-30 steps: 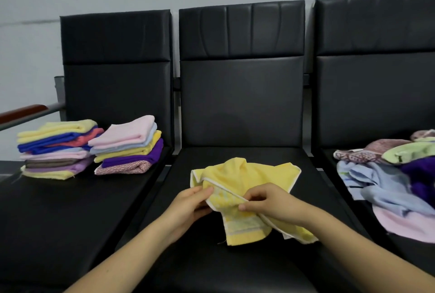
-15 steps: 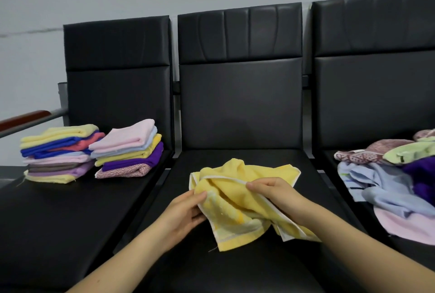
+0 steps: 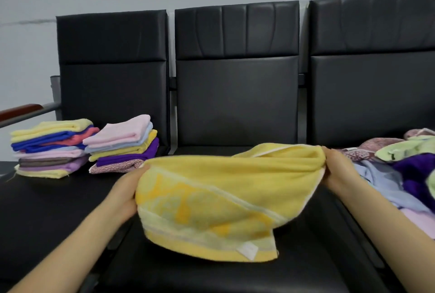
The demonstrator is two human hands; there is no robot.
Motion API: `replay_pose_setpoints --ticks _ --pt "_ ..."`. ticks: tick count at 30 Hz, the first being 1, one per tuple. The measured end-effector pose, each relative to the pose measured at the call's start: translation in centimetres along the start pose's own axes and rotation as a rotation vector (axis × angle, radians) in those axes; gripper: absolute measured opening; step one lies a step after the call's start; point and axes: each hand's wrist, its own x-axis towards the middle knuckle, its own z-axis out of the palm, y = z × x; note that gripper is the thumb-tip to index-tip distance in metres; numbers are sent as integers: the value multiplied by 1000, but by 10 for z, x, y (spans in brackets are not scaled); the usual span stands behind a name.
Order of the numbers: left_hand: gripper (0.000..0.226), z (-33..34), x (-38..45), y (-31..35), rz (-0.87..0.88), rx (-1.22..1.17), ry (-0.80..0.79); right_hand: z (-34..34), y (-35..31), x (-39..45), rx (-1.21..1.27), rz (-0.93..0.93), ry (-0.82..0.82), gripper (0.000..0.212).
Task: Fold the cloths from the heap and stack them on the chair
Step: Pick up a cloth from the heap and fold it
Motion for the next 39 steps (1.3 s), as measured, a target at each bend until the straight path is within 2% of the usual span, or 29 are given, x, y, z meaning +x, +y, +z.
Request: replay_pose_setpoints --ticks 3,5,7,9,11,12,14,16,18,20,21,22,24,25,27,28,29,32,34,36,39 --pt "26 -19 3 -9 49 286 0 -6 8 3 -491 -166 180 32" --pt "25 -18 -2 -15 19 469 -38 0 14 0 -664 -217 191 35" --pt "24 -13 -10 -22 -42 665 -39 4 22 -7 -759 -91 112 53" --pt "27 -9 -17 -28 -104 875 -55 -2 33 -12 -807 128 -59 78" --pt "33 -9 -21 -31 -132 949 -122 -8 40 -22 -900 244 -222 76" --pt "34 -9 -25 -31 -127 939 -140 -11 40 -24 -907 246 -282 66" --pt "33 -7 -29 -30 -110 830 -149 -15 35 -32 -753 227 -362 47" --pt "28 0 -36 -26 -118 541 -130 -20 23 -42 -510 190 -364 34" --pt "25 3 -44 -16 -182 219 -128 -23 9 -49 -305 130 -290 22" --pt "22 4 -51 -4 -259 21 -173 -28 -2 -54 -142 74 -135 14" --pt "21 5 -52 -3 -270 39 -191 -32 -5 -53 -125 51 -79 19" --pt "21 6 -55 -5 -257 165 -198 -37 -6 -51 -172 43 -44 31" --pt "20 7 -57 -18 -194 670 -212 -44 -1 -41 -495 41 -1 43" --pt "19 7 -57 -24 -201 909 -259 -47 5 -33 -756 80 29 46" --pt "22 8 -55 -31 -338 1140 -355 -48 18 -24 -1333 167 95 49" --pt "29 12 -52 -31 -380 1177 -354 -47 23 -20 -1509 118 108 49" --pt "37 16 -48 -31 -373 1212 -318 -46 25 -14 -1542 17 110 48" --pt "45 32 -28 -33 -213 1289 -181 -32 29 -4 -1264 -378 118 50" --pt "41 41 -13 -39 -153 1209 -129 -6 35 -9 -1171 -591 -49 37" --pt "38 46 5 -46 -142 1118 -86 25 50 -12 -1192 -661 -292 30" --pt "36 52 21 -51 -150 1000 -9 66 77 -15 -1404 -712 -551 41"
